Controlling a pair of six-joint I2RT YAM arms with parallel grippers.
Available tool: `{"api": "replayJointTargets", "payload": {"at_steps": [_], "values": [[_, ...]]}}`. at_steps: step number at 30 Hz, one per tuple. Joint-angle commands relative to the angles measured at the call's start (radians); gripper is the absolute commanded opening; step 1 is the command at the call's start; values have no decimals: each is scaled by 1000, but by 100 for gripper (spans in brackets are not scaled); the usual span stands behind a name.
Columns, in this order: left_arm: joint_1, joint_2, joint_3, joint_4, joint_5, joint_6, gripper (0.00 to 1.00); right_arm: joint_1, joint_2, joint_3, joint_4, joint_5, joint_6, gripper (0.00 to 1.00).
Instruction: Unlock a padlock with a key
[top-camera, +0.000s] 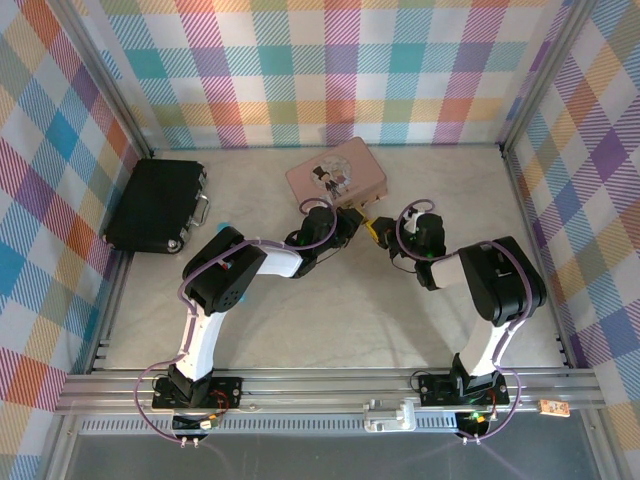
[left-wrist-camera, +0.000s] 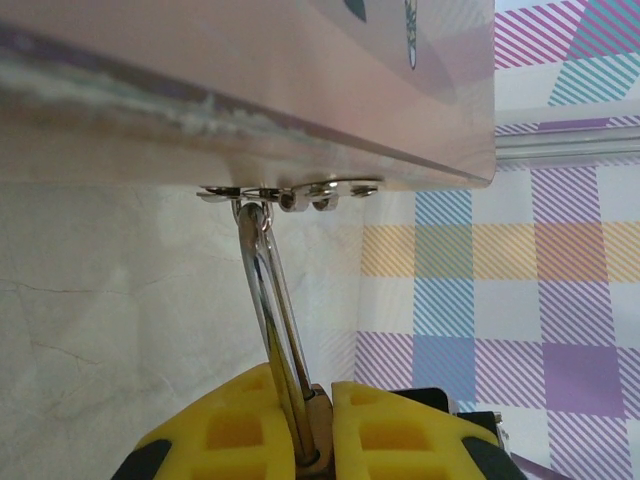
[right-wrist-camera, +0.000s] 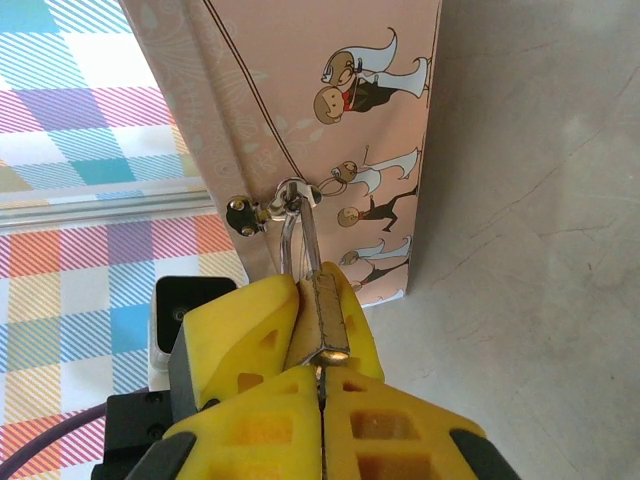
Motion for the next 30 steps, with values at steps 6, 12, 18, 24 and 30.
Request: {"api": "replayJointTargets", "payload": {"at_steps": [6, 12, 18, 24, 30], "values": [[-11, 78, -8, -39, 80, -191, 0, 24, -23, 17, -89, -35, -23, 11], [-12, 77, -13, -31, 76, -195, 0, 42, -13, 15, -70, -33, 0, 12], [-11, 78, -13, -31, 74, -197, 0, 48, -11, 5, -41, -32, 19, 17], [-10, 78, -13, -22, 75, -202, 0, 48, -31, -6, -54, -14, 11, 4], [-10, 73, -26, 3, 77, -177, 0, 43, -5, 6, 15, -37, 141, 0]]}}
